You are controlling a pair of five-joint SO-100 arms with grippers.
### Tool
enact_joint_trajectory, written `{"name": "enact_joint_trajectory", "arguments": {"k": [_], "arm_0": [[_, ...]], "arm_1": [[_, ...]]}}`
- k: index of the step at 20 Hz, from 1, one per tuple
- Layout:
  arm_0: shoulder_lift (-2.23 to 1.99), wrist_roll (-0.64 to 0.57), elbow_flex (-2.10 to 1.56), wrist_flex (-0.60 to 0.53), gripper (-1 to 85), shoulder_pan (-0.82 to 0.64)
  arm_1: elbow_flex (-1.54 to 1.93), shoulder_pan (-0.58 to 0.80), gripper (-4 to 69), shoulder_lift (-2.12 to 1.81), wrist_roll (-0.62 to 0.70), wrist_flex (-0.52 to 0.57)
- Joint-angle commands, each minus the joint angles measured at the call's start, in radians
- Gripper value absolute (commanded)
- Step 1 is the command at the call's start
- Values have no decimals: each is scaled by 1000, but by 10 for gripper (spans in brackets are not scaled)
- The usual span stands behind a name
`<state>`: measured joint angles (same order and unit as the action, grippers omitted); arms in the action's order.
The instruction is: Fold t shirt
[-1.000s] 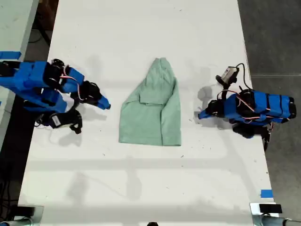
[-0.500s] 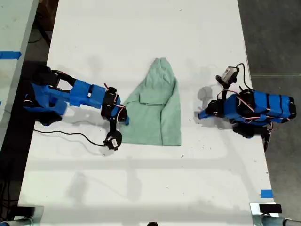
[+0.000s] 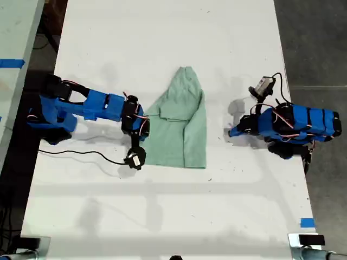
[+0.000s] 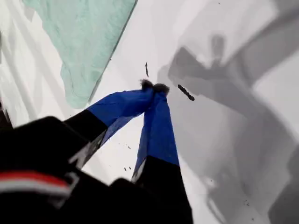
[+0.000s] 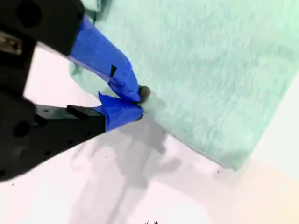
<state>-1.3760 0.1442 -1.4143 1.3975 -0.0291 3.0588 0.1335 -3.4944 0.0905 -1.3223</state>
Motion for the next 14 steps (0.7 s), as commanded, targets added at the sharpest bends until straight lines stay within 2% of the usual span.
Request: {"name": "enact_joint_trajectory", "arguments": {"k": [1,5,10,14], "arm_0": [[-49,-40,184,43,-1,3],[87,-112,446,37,-1,15],[181,-249,488,-290,-1,25],[279,-290,489,-449,-1,20]], "arm_1": [[52,-8,-16,-11,-8,0],[52,-8,-16,-11,-8,0],[52,-8,-16,-11,-9,0],[52,-8,-16,-11,-9,0]]}}
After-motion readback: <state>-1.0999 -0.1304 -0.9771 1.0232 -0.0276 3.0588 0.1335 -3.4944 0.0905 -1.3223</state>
